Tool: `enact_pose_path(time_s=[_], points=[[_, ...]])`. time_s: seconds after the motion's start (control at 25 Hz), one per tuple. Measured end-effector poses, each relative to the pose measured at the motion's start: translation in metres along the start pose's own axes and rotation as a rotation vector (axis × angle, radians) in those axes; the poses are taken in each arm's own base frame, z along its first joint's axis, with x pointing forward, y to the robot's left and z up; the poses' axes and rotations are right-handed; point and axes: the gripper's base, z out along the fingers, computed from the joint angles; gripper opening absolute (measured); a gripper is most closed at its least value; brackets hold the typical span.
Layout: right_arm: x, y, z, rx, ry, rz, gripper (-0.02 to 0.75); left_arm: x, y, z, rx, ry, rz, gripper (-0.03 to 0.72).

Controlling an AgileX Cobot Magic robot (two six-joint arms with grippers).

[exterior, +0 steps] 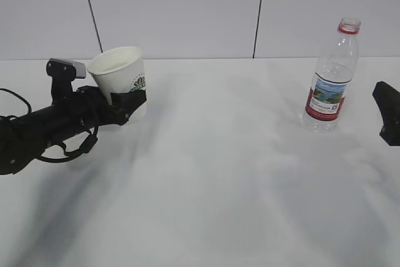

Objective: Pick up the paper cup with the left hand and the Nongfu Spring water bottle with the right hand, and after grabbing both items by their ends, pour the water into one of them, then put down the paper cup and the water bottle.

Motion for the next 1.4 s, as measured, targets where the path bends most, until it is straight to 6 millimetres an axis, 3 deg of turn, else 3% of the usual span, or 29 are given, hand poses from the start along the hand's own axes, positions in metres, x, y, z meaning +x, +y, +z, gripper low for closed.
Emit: enact_pose_path(time_s=[0.4,1.4], points=[[0.0,0.0,0.0,0.0,0.0,0.0,0.586,0.018,0.01,-0.021,-0.196,0.018,-0.045,0.498],[0.0,0.0,0.0,0.0,0.002,0.0,0.586,0.013,0.032,-0.029,-0.45,-0.054,-0.065,0.498]])
